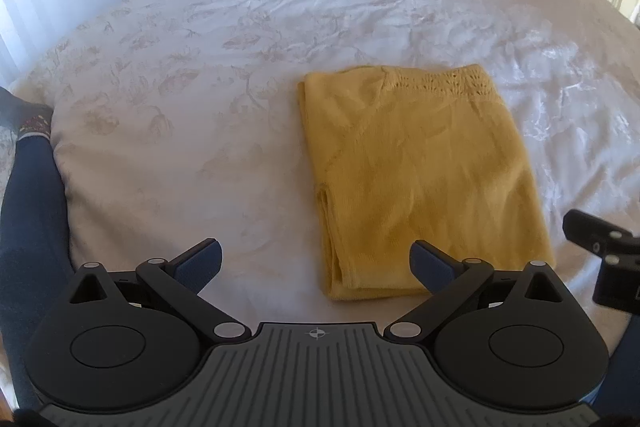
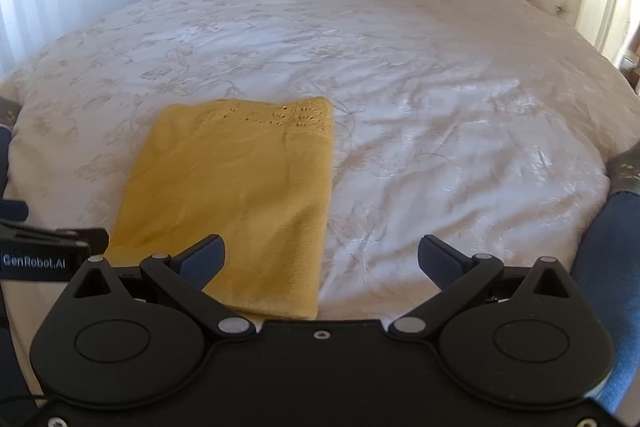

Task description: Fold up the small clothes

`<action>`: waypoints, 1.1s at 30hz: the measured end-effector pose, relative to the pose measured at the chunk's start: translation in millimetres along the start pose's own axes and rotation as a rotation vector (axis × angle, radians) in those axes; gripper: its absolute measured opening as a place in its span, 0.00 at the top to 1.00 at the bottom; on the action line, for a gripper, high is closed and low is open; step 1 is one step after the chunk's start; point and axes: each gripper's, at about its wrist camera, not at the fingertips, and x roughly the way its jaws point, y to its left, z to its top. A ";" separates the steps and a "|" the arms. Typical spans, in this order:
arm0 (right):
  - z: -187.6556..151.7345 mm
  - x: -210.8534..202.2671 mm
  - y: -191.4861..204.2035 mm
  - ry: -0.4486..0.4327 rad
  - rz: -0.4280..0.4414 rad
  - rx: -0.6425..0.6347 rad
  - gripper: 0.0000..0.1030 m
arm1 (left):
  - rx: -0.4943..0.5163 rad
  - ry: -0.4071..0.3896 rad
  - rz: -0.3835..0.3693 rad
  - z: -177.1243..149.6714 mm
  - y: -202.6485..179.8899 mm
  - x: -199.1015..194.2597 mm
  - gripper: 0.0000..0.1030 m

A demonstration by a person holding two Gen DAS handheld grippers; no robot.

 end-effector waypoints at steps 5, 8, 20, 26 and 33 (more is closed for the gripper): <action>-0.1 0.1 -3.3 0.003 0.030 0.020 0.01 | 0.004 0.013 -0.005 -2.2 -0.6 1.5 0.01; -0.9 1.4 -4.1 0.008 0.066 0.037 0.01 | 0.013 0.017 -0.009 -3.5 -1.2 1.8 0.01; -6.3 8.7 -6.8 0.046 0.112 0.086 0.01 | 0.023 0.031 -0.015 -5.9 -1.1 3.9 0.01; -7.2 9.8 -5.6 0.055 0.122 0.093 0.01 | 0.024 0.041 -0.018 -8.2 -0.4 5.4 0.01; -6.6 10.8 -3.6 0.060 0.129 0.091 0.01 | 0.019 0.044 -0.026 -8.3 0.8 5.7 0.01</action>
